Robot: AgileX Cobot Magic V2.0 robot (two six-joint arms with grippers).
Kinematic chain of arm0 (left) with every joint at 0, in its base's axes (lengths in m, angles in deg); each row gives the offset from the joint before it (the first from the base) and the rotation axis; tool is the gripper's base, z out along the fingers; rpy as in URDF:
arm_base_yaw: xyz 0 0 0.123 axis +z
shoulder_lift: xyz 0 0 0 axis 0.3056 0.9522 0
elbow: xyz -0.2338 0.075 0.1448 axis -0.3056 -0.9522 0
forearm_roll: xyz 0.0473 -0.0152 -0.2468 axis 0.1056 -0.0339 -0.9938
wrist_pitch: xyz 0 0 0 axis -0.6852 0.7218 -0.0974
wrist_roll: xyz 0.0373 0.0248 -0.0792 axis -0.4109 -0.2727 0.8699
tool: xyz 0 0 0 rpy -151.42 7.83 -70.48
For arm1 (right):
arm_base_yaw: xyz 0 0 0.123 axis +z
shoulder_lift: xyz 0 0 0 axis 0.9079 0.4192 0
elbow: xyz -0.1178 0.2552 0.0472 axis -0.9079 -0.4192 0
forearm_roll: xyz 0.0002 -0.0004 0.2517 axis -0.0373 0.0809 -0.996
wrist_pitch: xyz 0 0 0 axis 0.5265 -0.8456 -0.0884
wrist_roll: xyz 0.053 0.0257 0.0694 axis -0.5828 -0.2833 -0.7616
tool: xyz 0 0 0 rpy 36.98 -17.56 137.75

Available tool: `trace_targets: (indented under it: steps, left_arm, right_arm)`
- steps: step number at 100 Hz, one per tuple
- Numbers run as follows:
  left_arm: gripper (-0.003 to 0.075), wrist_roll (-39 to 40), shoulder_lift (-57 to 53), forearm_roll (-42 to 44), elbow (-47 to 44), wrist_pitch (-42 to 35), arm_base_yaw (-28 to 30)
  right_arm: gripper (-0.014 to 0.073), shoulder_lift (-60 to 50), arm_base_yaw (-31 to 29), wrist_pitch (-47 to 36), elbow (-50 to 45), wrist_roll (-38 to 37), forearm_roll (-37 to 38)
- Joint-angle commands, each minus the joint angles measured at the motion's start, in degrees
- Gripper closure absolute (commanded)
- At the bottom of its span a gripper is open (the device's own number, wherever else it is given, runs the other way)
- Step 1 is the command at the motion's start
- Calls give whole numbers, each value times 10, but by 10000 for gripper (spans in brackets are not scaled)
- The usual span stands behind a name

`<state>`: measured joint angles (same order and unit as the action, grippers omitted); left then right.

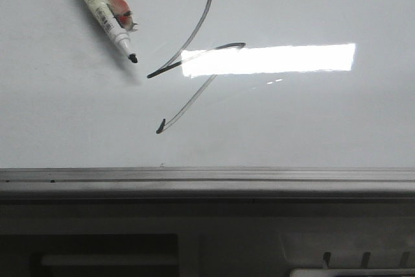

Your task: Write number 3 on whiteboard

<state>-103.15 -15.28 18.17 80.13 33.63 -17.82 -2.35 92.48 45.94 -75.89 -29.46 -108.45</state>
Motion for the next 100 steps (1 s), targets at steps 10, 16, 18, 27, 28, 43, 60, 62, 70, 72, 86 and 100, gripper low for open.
trace_targets:
  steps: [10,16,18,27,28,43,60,62,70,72,86,100]
  left_arm:
    - [741,1,5,-5,15,-29,1]
    - [741,0,5,2,15,-28,1]
    - [741,0,5,2,15,-30,1]
    - [741,0,-6,18,1,-42,3]
    - [741,0,-7,29,-1,-43,3]
    - [741,8,-44,142,-44,-45,49]
    - [741,114,-90,243,-108,-39,164]
    - [741,132,-89,254,-113,-35,174]
    - [741,190,-89,280,-129,-13,226]
    - [741,201,-89,281,-133,-5,237]
    - [741,265,-90,296,-149,71,284]
    - [741,264,-90,297,-149,88,286]
  right_arm:
    - [635,0,-3,-41,14,0,2]
    - [635,0,-3,-41,14,0,2]
    - [635,0,-3,-41,14,0,2]
    - [635,0,-3,-41,14,0,2]
    - [635,0,-3,-41,14,0,2]
    - [635,0,-3,-41,14,0,2]
    - [635,0,-3,-42,14,0,2]
    - [635,0,-3,-41,14,0,2]
    - [635,0,-3,-41,14,0,2]
    - [635,0,-3,-42,14,0,2]
    - [635,0,-3,-42,14,0,2]
    - [635,0,-3,-42,14,0,2]
